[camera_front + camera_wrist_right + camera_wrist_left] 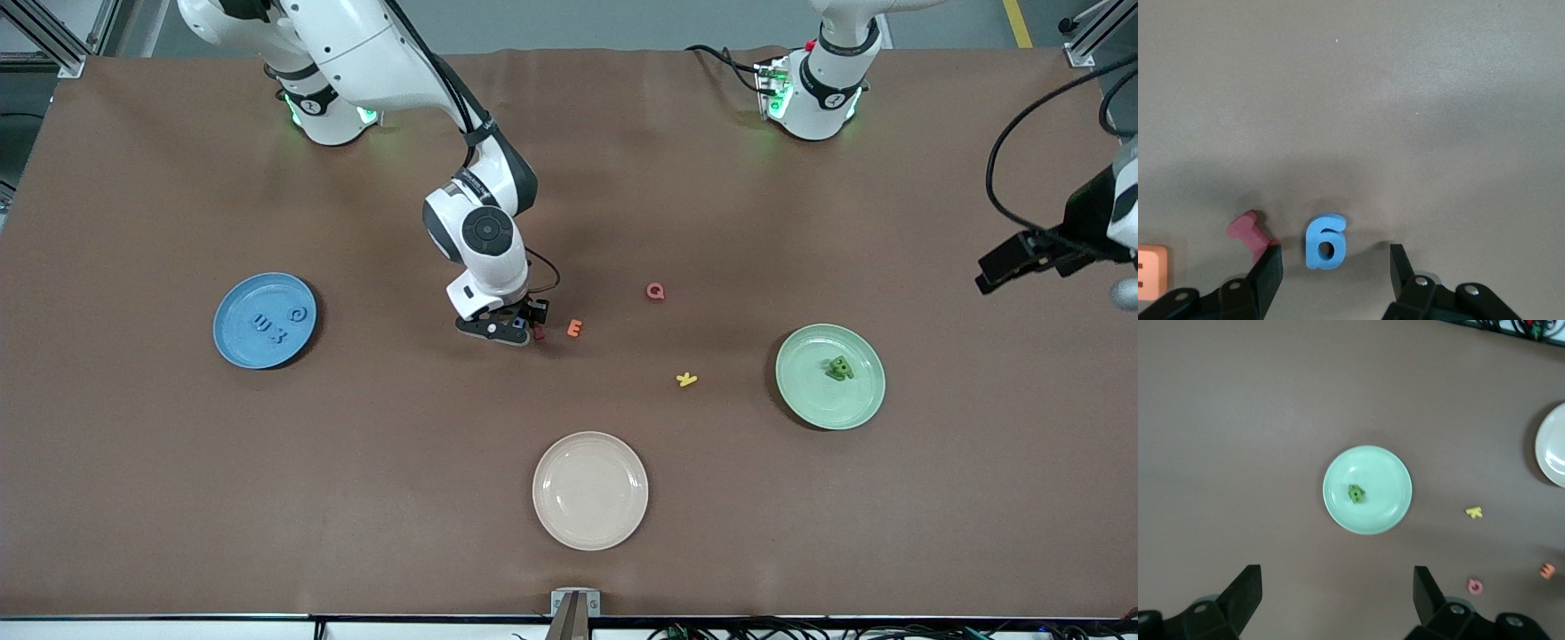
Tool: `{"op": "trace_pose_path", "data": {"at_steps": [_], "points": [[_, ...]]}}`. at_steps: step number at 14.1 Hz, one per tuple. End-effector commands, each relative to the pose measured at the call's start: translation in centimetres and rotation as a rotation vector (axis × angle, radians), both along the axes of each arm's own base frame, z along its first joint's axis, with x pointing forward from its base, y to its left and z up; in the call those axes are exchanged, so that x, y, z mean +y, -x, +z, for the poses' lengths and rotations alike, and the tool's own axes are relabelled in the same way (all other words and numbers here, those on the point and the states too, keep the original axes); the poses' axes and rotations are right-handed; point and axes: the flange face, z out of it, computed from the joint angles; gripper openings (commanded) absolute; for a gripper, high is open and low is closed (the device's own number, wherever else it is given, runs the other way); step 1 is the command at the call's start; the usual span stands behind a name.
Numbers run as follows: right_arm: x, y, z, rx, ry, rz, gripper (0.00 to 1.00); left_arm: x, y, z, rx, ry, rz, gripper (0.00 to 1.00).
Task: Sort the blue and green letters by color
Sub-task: 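Grasp the blue 6 with the right gripper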
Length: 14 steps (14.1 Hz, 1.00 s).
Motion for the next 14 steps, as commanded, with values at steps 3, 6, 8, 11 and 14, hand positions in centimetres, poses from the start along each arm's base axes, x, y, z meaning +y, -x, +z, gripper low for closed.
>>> {"op": "trace_pose_path", "data": {"at_steps": [3,6,8,11,14], "points": [[-0.1,0.1,-0.2,0.007,0.019,-0.007,0.71,0.3,2.9,0.2,0.005,0.039,-0.012,1.00],[-0.6,-0.3,-0.2,0.006,0.022,-0.006,0.69,-0.8,3.0,0.2,0.005,0.039,-0.032,1.00],[-0.7,-0.4,-0.2,0.005,0.022,0.002,0.66,-0.9,3.1,0.3,0.006,0.033,-0.036,1.00],[-1.0,-0.8,-0.3,-0.003,0.020,0.002,0.59,-0.9,2.7,0.2,-0.001,0.037,-0.037,1.00],[-1.5,-1.2,-0.2,-0.007,0.018,0.016,0.54,-1.0,2.7,0.2,-0.002,0.046,-0.035,1.00]]}}
